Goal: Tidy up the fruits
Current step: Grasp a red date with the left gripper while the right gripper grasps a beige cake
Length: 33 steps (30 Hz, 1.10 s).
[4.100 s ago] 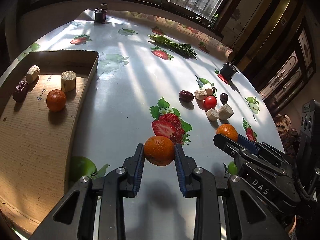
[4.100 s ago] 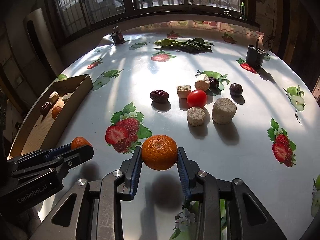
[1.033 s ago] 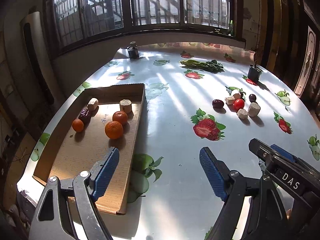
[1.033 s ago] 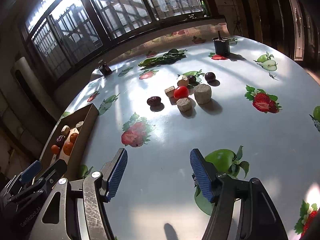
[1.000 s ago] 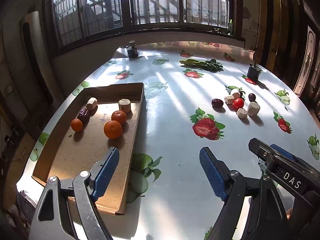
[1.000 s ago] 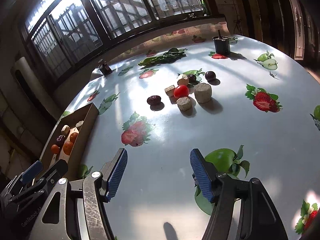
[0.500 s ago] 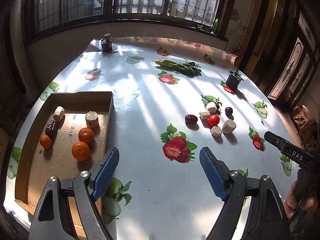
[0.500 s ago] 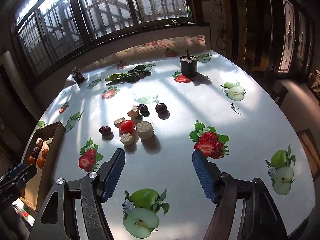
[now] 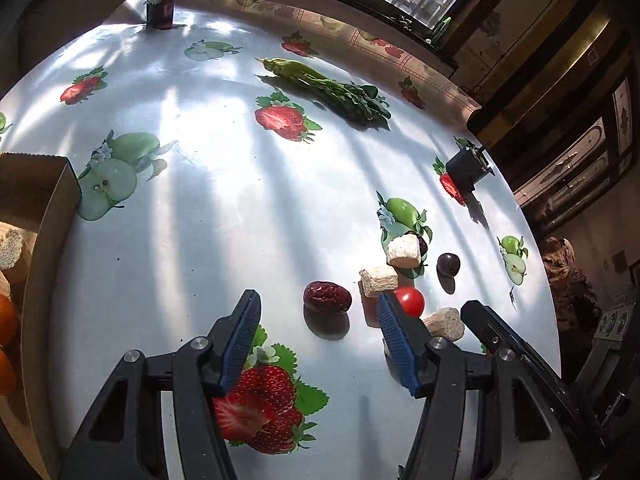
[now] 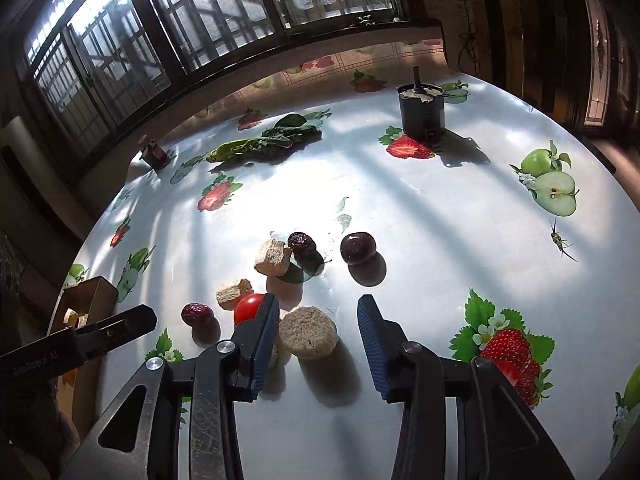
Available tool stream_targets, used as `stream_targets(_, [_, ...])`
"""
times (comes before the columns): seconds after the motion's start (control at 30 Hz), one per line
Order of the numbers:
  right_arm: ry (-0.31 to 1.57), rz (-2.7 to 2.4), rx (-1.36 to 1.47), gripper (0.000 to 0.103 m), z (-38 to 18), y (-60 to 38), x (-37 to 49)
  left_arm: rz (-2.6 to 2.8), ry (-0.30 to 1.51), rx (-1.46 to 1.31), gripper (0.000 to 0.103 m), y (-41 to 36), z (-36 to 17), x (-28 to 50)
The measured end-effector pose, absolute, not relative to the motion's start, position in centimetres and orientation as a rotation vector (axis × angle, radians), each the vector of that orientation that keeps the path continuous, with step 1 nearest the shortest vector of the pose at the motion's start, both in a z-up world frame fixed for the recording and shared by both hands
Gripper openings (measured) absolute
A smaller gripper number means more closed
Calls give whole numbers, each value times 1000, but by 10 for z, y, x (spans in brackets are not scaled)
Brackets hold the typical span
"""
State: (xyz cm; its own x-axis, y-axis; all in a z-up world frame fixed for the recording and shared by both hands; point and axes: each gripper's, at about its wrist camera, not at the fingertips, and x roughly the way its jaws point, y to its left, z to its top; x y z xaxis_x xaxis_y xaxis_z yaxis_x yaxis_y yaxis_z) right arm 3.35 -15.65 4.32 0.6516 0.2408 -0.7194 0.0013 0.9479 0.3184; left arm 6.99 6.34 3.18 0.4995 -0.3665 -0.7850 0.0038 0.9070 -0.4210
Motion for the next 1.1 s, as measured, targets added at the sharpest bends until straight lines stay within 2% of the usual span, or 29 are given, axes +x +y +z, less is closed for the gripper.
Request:
stream_targets(0.27, [874,163,287,44,28,-155,41,-255,1007,-353,60,48,16,85])
stream_targets(0.33, [874,168,293,51,26,-155,43,-254,984,-310,60,44,16,81])
stream_targets(0.4, [867,163,271,52,27,-152,42,-258,970,-246,58,37,16,77])
stream_targets(0.47, [859,162,248,52,28,-148,40,-253,961,-185,40,34,15,72])
stream_targets(0.53, [859,171,230,52,28,-144,39,-254,956,-145,33,32,14,68])
stream_targets(0.87, [877,202,197,52,21,-130,40,-264,940,-102,32,30,13,65])
stream_targets(0.9, [875,205,201,51,21,-130,40,-260,934,-83,32,28,13,64])
stream_targets(0.97, [877,210,210,42,20,-130,40,-255,926,-48,32,24,13,63])
stream_targets(1.1, [874,209,227,42,20,-132,38,-269,935,-69,31,27,15,63])
